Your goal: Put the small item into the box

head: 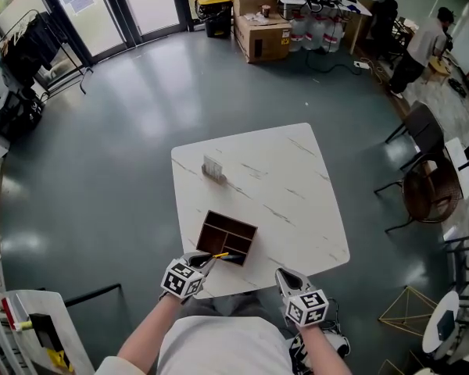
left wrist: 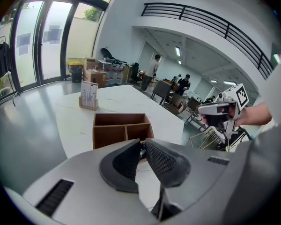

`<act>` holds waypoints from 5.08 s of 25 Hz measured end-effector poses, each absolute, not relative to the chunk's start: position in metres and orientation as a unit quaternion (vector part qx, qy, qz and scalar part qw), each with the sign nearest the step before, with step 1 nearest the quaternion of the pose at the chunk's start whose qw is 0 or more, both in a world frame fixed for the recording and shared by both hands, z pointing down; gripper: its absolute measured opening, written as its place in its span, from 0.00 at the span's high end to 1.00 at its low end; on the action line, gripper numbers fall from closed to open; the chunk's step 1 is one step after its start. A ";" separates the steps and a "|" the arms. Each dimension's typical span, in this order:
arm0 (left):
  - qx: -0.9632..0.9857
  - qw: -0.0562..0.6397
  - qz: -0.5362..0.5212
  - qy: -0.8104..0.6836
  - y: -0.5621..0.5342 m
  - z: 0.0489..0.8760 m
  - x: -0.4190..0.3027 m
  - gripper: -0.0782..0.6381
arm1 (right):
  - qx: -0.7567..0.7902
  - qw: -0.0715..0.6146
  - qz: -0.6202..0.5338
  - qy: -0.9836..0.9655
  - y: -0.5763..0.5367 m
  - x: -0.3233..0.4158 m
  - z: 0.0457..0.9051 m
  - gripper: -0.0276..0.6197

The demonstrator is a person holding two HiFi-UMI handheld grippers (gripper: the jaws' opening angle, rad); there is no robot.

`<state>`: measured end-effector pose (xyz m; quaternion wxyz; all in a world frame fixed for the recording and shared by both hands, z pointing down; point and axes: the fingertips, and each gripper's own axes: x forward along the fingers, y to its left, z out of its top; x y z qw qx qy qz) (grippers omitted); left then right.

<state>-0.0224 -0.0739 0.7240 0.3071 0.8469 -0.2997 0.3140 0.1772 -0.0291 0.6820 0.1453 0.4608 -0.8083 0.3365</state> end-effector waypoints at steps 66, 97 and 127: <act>0.796 0.326 0.378 -0.342 -0.042 0.787 -0.007 0.78 | 0.407 0.182 0.357 -0.821 -0.014 0.170 0.721 0.91; 0.856 0.292 0.297 -0.305 0.035 0.712 -0.138 0.87 | 0.529 0.176 0.288 -0.779 0.079 0.083 0.649 0.91; 0.898 0.279 0.149 -0.307 0.098 0.600 -0.153 0.87 | 0.560 0.133 0.232 -0.784 0.172 0.090 0.579 0.92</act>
